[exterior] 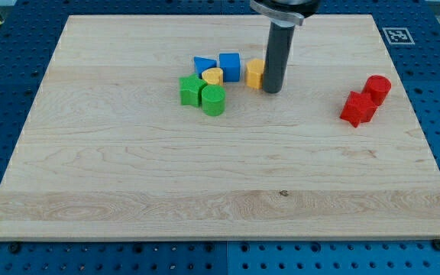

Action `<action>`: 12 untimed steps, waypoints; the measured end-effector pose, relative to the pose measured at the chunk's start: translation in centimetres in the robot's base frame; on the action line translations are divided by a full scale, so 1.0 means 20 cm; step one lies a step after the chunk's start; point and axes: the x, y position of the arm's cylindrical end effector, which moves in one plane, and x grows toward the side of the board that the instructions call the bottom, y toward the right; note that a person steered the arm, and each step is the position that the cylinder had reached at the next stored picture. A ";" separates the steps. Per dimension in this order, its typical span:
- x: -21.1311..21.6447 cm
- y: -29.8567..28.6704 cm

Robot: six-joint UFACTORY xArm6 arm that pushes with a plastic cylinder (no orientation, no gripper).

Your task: Slide red circle left and slightly down

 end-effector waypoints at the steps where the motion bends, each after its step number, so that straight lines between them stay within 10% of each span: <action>1: 0.00 -0.01; 6: -0.16 1.13; 8: 0.15 1.15; 12: 0.02 1.07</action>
